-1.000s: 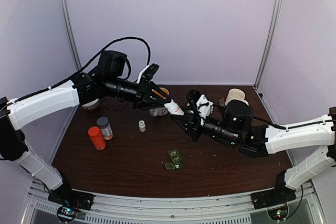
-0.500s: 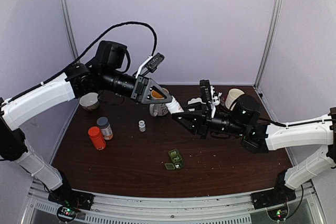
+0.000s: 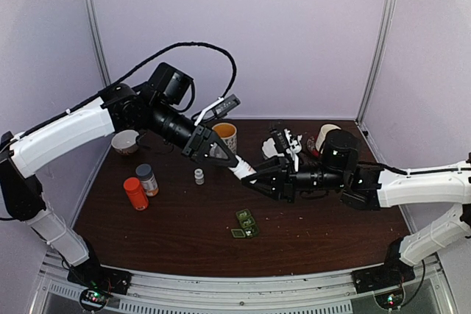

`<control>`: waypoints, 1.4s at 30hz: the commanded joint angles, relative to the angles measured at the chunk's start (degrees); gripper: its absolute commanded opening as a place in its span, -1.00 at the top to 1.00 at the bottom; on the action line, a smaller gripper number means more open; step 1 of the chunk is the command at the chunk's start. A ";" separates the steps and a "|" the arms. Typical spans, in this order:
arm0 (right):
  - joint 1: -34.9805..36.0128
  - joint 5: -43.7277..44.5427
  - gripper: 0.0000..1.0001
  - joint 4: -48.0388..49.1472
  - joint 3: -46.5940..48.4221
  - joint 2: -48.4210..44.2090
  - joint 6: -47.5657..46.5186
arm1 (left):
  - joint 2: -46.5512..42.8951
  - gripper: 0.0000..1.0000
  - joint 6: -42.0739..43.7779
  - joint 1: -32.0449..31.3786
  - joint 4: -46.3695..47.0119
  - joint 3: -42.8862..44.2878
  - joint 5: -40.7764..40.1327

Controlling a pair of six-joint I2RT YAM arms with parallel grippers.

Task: Sort the pills into containers
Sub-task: Screw the lid of the pill bottle onto the pill bottle.

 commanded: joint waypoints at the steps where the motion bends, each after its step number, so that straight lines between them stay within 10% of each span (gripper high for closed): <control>1: 2.44 10.93 1.00 -8.88 8.33 -5.73 -16.75 | 4.49 0.36 -2.54 -2.78 -5.14 0.61 -2.39; 22: 14.65 44.05 1.00 -20.51 7.26 -5.19 -60.94 | 10.37 0.42 -28.46 -2.73 9.16 -1.62 11.85; 42: 1.11 -0.72 1.00 -3.82 12.75 -1.13 -7.07 | 0.05 0.39 6.63 -4.28 -1.36 -1.09 -15.08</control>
